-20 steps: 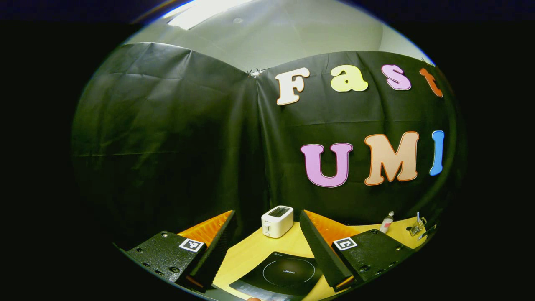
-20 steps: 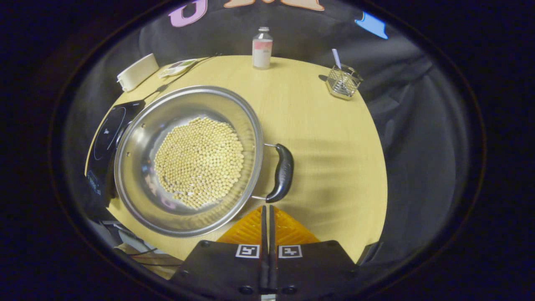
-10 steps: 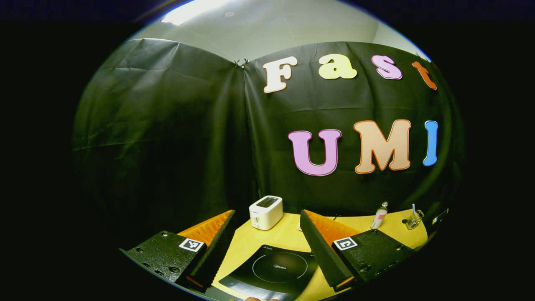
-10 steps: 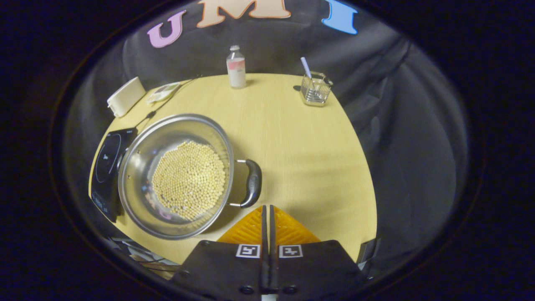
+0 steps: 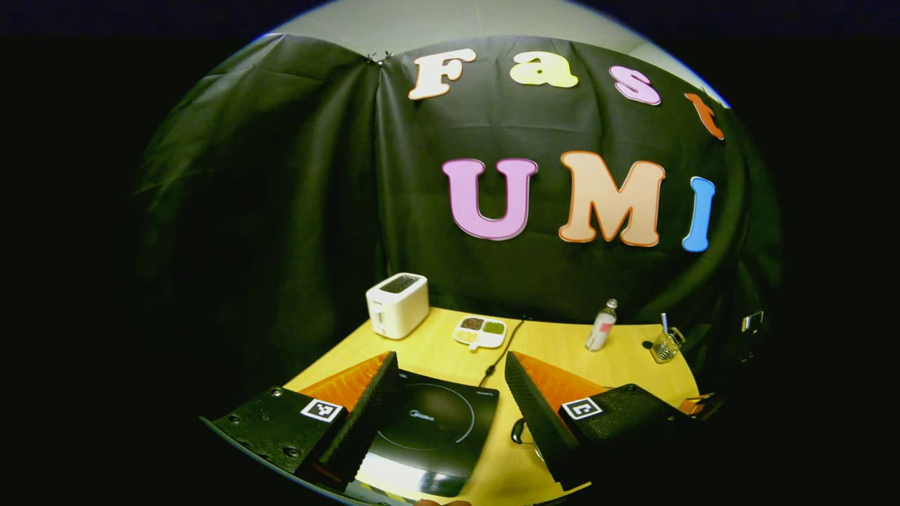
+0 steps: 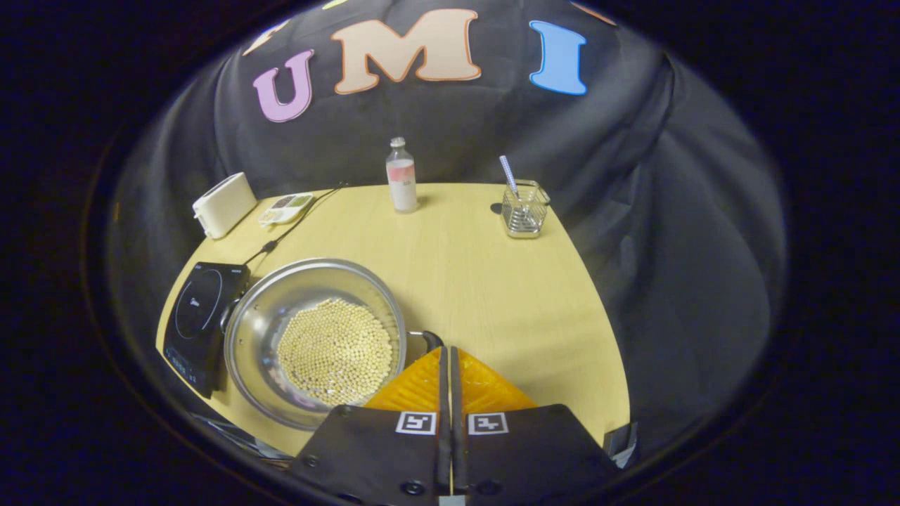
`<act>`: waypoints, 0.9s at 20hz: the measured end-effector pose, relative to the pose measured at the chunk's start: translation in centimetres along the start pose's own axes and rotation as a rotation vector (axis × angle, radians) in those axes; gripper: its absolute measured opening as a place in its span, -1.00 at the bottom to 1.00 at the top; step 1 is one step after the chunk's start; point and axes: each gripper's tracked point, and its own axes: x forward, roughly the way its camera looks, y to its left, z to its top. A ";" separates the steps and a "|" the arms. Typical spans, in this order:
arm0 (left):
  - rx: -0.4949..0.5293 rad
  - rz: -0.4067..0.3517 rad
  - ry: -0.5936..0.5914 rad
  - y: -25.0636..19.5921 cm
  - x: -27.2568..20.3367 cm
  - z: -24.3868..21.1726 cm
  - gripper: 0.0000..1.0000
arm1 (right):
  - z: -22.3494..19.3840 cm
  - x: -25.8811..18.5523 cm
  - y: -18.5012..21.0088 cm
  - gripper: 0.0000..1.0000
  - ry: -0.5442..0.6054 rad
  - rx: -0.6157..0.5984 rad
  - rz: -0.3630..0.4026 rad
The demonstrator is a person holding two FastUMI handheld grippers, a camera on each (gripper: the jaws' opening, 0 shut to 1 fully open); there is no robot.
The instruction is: First push the handle of the pot to place it horizontally, then grasp the pot with both hands and set it on the induction cooktop.
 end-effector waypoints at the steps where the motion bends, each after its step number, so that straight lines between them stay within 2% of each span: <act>1: -0.003 -0.018 0.018 -0.6 0.5 -0.7 0.95 | 0.0 0.1 0.2 -0.89 -0.007 0.002 0.006; 2: -0.009 -0.030 0.042 -1.1 0.8 -1.6 0.96 | 0.1 0.4 0.5 -0.64 -0.011 0.003 0.013; 3: -0.016 -0.044 0.065 -1.7 1.2 -2.3 0.96 | 0.1 0.3 0.5 -0.60 -0.015 0.001 0.014; 8: -0.018 -0.118 0.191 -4.6 2.8 -6.8 0.94 | 0.2 0.8 1.0 0.42 -0.004 -0.007 0.032; 9: -0.011 -0.129 0.218 -5.0 3.1 -7.7 0.95 | 0.1 1.1 0.8 0.42 -0.003 -0.011 0.030; 12: -0.001 -0.167 0.292 -6.3 4.2 -10.0 0.95 | -0.1 1.7 1.1 0.89 0.016 -0.011 0.037; 14: -0.004 -0.202 0.344 -7.4 4.7 -11.7 0.95 | -0.4 2.3 1.1 0.97 0.024 -0.017 0.033; 18: 0.024 -0.252 0.447 -9.0 5.5 -14.9 0.95 | -1.3 3.2 1.0 0.97 0.060 -0.029 0.031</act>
